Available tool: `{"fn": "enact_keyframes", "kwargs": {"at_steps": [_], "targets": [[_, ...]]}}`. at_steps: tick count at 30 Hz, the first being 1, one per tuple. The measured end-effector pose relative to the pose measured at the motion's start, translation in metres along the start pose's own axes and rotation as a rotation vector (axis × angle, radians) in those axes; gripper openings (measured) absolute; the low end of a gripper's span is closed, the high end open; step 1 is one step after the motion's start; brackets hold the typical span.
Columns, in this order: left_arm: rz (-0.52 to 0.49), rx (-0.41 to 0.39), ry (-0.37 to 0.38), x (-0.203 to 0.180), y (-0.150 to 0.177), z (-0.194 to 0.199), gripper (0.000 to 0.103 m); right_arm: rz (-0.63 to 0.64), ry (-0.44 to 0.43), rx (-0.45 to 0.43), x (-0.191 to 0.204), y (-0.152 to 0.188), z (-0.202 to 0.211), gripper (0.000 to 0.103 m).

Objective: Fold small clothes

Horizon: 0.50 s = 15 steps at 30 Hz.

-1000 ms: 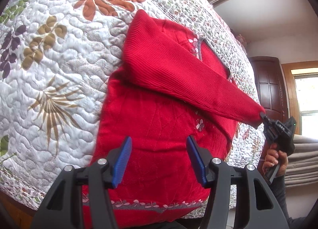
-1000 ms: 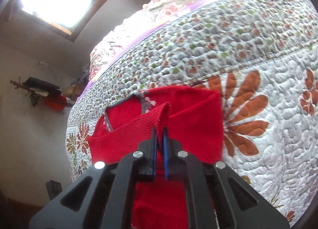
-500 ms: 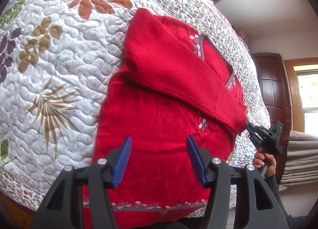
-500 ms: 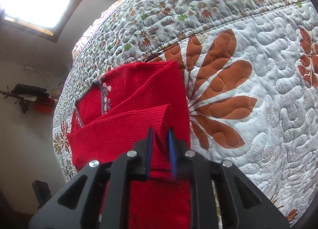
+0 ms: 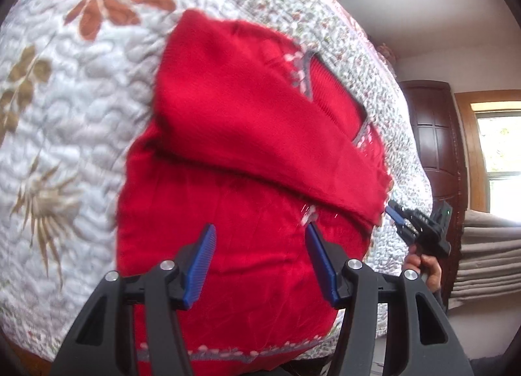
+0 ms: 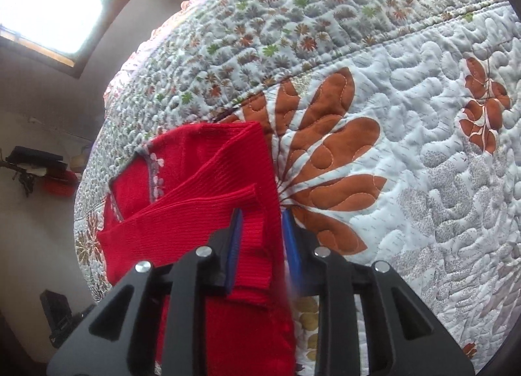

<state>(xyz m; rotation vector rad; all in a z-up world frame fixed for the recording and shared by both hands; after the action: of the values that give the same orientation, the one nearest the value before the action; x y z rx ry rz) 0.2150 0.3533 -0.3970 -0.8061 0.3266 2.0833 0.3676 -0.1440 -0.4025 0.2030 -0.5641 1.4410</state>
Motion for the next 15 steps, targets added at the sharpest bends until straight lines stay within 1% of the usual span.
{"fn": "enact_keyframes", "kwargs": {"at_steps": [1,2,5,6,8,10,11,12,13,14,15], "targets": [[0.006,-0.007,0.026,-0.002,-0.011,-0.004,0.062,0.007,-0.02,0.006,0.006,0.004,0.001,0.026],[0.009,-0.012,0.036,-0.002,-0.021,-0.008,0.062,0.024,-0.03,0.018,0.012,0.009,0.001,0.025],[0.008,-0.008,0.029,0.005,-0.054,-0.026,0.062,0.056,-0.03,0.07,0.021,0.024,-0.013,0.025],[0.011,-0.001,0.025,0.009,-0.06,-0.032,0.062,0.058,-0.022,0.084,0.021,0.028,-0.019,0.025],[0.016,0.015,-0.018,0.023,-0.073,-0.044,0.062,0.054,-0.002,0.111,0.016,0.032,-0.031,0.025],[0.034,0.037,-0.034,0.037,-0.077,-0.051,0.06,0.047,0.019,0.12,0.011,0.033,-0.037,0.017],[0.042,0.046,-0.025,0.041,-0.078,-0.053,0.059,0.043,0.024,0.12,0.008,0.033,-0.038,0.017],[0.05,0.05,-0.021,0.045,-0.078,-0.052,0.055,0.036,0.025,0.119,0.007,0.033,-0.035,0.017],[0.052,0.048,-0.024,0.046,-0.077,-0.048,0.055,0.035,0.027,0.113,0.007,0.034,-0.029,0.022],[0.049,0.034,-0.027,0.045,-0.075,-0.04,0.056,0.039,0.026,0.106,0.007,0.036,-0.022,0.026],[0.046,0.017,-0.023,0.045,-0.073,-0.031,0.062,0.042,0.022,0.099,0.007,0.039,-0.012,0.029]]}}
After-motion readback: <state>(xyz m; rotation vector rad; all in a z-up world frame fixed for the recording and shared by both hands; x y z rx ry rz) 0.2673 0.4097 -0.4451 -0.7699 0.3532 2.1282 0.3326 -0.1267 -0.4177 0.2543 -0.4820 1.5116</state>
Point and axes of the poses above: each gripper's, at about its wrist camera, not at the fingertips, and z roughly against the way its jaws point, x to its left, y to its underside, the point moved 5 cm from there along -z, roughly the way its jaws point, and after that the axes turned 1 degree about z, right-handed, at the moved point
